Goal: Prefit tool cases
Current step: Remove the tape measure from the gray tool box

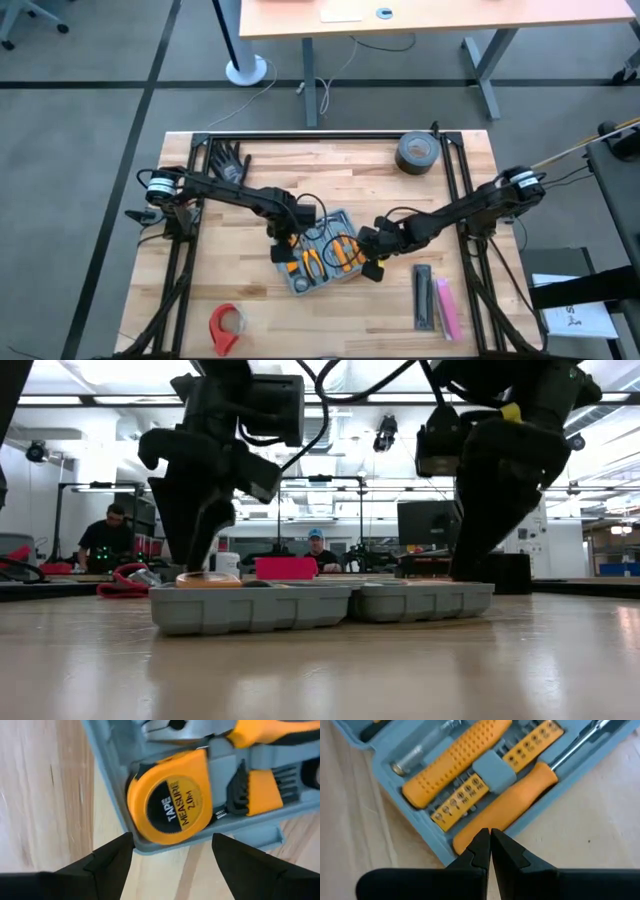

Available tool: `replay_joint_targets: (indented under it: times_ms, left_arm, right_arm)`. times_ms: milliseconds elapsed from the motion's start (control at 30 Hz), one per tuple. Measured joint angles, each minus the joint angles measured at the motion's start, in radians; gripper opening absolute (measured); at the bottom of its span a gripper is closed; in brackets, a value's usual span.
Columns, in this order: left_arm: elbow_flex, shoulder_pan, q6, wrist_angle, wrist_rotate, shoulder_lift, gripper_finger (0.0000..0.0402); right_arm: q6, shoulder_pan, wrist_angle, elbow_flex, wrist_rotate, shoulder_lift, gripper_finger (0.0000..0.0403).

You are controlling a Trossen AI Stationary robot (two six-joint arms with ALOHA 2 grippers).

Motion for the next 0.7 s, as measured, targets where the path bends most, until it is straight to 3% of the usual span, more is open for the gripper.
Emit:
replay_joint_targets:
  times_ms: [267,700]
  left_arm:
    - [-0.040,0.009,-0.202,0.016,0.000,0.000,0.0271]
    - [-0.053,0.011,-0.252,0.122,0.008,0.000,0.0278]
  right_arm:
    - [-0.013,-0.012,0.026,0.000,0.011,0.004,0.0000]
    - [-0.021,-0.030,0.046,0.000,0.031,0.004,0.0000]
